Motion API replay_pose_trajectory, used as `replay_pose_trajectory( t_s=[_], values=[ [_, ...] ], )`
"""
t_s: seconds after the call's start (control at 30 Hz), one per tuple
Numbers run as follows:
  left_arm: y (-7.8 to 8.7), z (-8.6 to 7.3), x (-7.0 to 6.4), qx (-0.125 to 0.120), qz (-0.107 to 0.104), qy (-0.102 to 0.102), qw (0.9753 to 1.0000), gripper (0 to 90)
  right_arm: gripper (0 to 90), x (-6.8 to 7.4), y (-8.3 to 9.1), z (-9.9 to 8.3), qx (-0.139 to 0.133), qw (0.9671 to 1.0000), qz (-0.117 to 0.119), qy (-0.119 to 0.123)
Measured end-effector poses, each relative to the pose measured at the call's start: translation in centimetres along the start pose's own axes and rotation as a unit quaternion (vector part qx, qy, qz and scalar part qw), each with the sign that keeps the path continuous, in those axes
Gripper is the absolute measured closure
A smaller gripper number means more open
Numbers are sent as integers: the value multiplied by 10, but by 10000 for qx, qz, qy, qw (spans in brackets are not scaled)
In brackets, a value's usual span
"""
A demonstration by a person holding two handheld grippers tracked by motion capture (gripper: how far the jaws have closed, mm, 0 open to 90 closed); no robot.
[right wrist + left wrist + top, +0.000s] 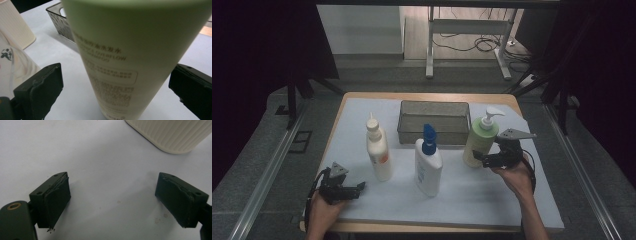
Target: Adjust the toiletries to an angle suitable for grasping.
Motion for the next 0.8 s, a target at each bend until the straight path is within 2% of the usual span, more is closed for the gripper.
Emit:
replay_pose_trajectory(
  t_s=[0.17, 0.43, 0.67, 0.8],
  values=[
    [0, 0, 0, -1, -2, 5, 10000, 124, 0, -1, -5, 4, 29, 9998, -122, 139],
    [0, 0, 0, 2, -2, 1, 10000, 124, 2, -5, -14, 9, -30, 9994, -300, 177],
    [0, 0, 0, 3, -2, 7, 10000, 124, 49, -7, -20, 12, -29, 9994, -309, 139],
    [0, 0, 0, -8, -3, 21, 10000, 124, 107, -7, -22, 15, -62, 9995, -304, 115]
  ],
)
Point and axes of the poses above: each handheld gripper's, and its own axes: y roughly backward along the jaws, z roughly out of its top, x roughly to its left, the point moved 5 cm from there along -y, roughly forward along the jaws, and after that the axes turned 6 degrees about z, right-handed, at the moved point
